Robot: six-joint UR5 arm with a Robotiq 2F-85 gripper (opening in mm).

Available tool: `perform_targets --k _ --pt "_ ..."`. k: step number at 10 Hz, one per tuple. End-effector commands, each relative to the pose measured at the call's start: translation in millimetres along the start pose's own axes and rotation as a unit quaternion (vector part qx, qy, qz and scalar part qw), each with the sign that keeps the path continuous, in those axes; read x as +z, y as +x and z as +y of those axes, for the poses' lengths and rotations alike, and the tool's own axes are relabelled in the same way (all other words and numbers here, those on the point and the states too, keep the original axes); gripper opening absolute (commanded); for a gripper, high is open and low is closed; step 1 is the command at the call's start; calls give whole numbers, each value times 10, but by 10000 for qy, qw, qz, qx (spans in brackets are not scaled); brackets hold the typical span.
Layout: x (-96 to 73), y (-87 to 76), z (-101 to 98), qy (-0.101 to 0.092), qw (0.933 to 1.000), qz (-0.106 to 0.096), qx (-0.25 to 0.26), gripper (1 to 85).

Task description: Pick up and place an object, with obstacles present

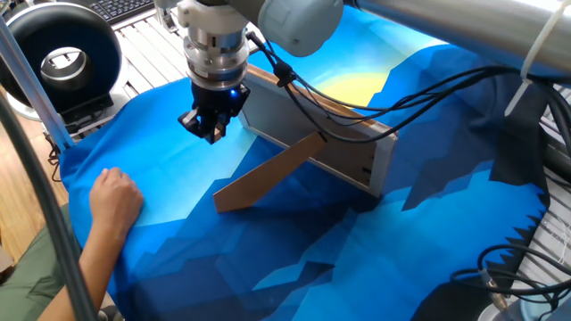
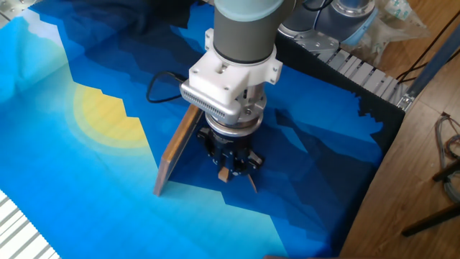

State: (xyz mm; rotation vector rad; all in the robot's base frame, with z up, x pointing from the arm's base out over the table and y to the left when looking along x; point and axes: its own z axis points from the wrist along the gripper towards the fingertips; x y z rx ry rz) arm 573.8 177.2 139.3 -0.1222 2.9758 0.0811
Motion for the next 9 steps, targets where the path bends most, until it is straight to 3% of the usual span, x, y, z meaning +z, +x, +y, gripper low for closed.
perform_targets --k 1,3,9 --pt "-43 46 18 -47 9998 119 -152 617" --pt "-50 63 41 -89 9997 153 -193 687" --pt "-62 -3 21 -46 9998 34 -205 670"
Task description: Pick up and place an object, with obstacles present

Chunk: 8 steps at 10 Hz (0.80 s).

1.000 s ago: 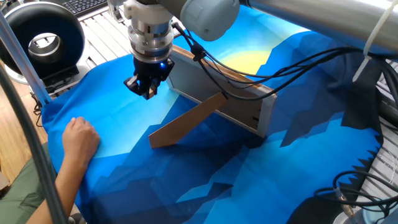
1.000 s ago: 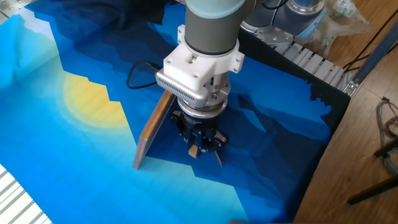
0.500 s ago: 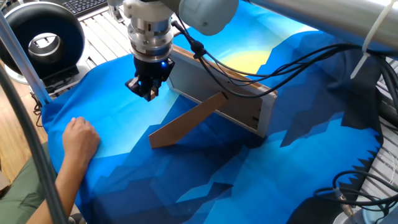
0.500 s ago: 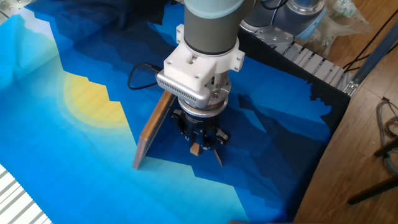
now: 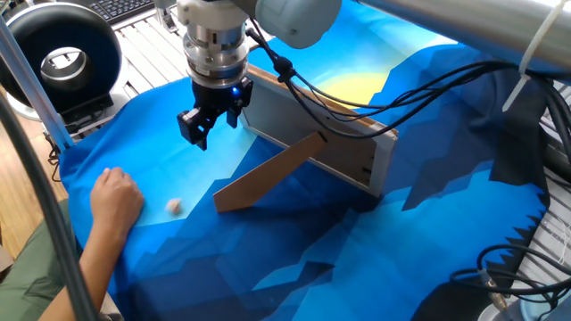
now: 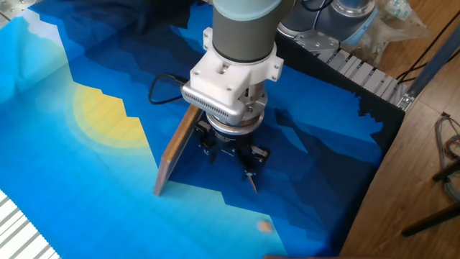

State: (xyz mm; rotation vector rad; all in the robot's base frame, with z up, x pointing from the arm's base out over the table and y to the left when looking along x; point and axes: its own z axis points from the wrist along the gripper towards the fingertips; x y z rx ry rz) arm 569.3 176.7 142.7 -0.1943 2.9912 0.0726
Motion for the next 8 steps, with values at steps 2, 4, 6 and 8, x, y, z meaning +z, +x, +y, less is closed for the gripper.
perform_targets --k 2,4,6,8 --pt "-164 -69 -55 98 9998 -43 147 583" --pt "-472 -86 -86 134 9997 37 195 520" --pt "-822 -57 -173 171 9995 188 200 497" --pt "-1113 -22 -315 225 9990 325 196 463"
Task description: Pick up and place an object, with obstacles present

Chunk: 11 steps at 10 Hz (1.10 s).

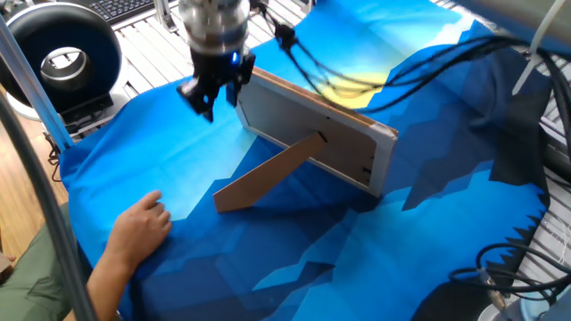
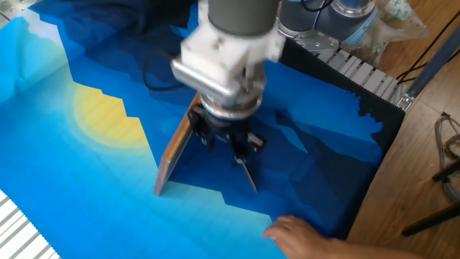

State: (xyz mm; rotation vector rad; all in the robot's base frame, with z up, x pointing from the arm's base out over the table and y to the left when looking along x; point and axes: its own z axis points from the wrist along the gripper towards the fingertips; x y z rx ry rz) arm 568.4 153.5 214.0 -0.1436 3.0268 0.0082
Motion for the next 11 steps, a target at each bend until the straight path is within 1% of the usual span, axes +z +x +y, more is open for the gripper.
perform_targets --k 1,2,4,5,6,8,9,10,11 --pt "-504 68 -223 28 9997 227 29 453" --pt "-616 69 -318 39 9996 267 13 443" --pt "-766 98 -466 44 9993 375 -2 420" --pt "-818 96 -579 62 9991 416 -26 383" --pt "-860 79 -759 63 9989 456 -95 357" --pt "-841 42 -1117 23 9992 390 -123 320" --pt "-814 65 -1370 145 9990 374 -202 303" --pt "-775 105 -1613 207 9988 353 -269 287" --pt "-731 153 -1782 244 9986 365 -287 267"
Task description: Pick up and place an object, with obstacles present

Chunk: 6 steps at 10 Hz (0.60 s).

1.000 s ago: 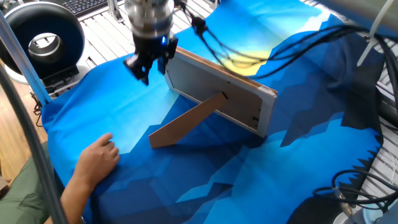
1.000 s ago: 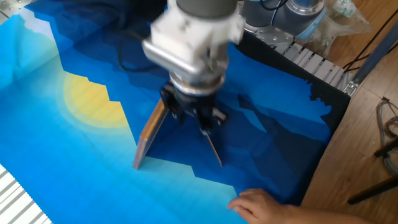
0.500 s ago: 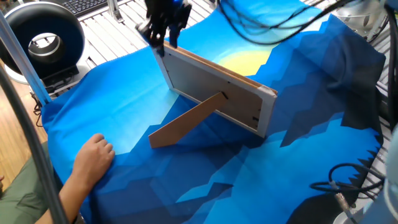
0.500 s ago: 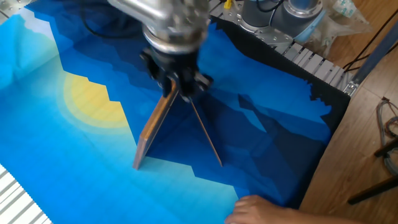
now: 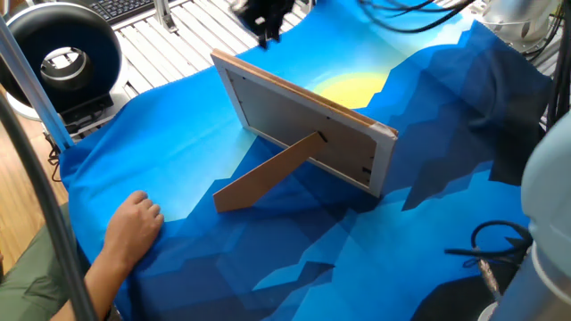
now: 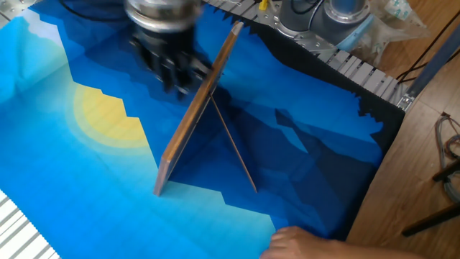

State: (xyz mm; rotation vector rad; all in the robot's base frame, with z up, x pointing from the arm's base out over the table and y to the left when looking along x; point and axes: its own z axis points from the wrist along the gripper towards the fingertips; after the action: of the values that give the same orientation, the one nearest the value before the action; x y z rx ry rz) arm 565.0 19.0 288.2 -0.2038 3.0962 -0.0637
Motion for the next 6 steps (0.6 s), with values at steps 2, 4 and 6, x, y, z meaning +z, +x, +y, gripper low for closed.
perform_targets --k 2,4,6 --pt "213 138 -681 104 9999 -6 -1 203" --pt "501 94 -788 -78 9998 -154 61 190" --pt "782 7 -820 -199 9992 -355 41 190"
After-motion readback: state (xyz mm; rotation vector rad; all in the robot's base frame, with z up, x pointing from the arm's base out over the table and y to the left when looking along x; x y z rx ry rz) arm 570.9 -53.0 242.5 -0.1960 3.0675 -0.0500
